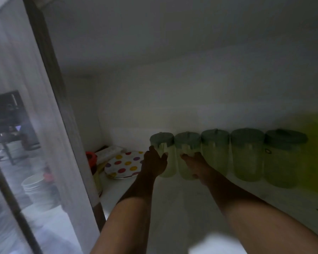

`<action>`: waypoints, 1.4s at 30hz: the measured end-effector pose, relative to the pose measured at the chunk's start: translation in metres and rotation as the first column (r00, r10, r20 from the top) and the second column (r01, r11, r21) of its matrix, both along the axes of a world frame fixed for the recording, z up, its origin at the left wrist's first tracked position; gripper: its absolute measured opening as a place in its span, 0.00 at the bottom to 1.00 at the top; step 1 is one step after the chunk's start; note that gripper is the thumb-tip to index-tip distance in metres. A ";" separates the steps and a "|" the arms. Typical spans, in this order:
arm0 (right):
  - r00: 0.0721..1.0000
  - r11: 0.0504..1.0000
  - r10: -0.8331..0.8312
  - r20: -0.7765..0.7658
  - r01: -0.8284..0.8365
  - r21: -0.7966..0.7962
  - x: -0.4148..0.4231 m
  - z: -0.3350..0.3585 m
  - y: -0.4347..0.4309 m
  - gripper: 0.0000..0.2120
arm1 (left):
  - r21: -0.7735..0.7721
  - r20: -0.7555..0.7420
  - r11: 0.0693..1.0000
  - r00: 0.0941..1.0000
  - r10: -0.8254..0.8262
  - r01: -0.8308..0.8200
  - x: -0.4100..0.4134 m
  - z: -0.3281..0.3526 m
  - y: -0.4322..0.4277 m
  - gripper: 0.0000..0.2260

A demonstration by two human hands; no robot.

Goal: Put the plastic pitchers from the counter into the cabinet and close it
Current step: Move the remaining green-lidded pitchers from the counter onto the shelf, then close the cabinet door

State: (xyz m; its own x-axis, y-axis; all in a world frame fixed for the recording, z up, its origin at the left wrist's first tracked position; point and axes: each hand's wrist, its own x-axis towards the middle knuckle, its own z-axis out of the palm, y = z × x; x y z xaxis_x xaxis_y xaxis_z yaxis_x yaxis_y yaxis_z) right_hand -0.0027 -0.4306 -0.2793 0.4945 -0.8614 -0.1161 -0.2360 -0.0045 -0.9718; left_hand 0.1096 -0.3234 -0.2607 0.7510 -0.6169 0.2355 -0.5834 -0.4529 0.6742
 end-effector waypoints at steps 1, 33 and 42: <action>1.000 0.999 -0.021 -0.018 0.020 -0.051 -0.003 0.002 0.003 0.37 | -0.004 0.011 1.000 1.000 -0.001 0.001 -0.005 0.003 0.004 0.30; 0.858 0.733 -0.503 -0.102 0.361 -0.576 -0.399 0.106 0.389 0.24 | 0.166 0.336 0.733 0.661 -0.671 0.660 -0.344 0.108 0.321 0.31; 0.658 0.455 -0.752 -0.040 0.474 -0.754 -0.610 0.176 0.529 0.17 | 0.050 0.419 0.483 0.421 -0.805 0.874 -0.560 0.152 0.411 0.30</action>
State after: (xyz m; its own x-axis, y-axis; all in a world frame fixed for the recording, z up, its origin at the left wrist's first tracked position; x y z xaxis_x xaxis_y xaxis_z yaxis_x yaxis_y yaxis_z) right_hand -0.6131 0.0986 -0.1029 -0.1502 -0.8189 0.5540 -0.7258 -0.2891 -0.6242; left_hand -0.4503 0.0879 -0.1091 -0.2803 -0.8211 0.4973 -0.8049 0.4833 0.3443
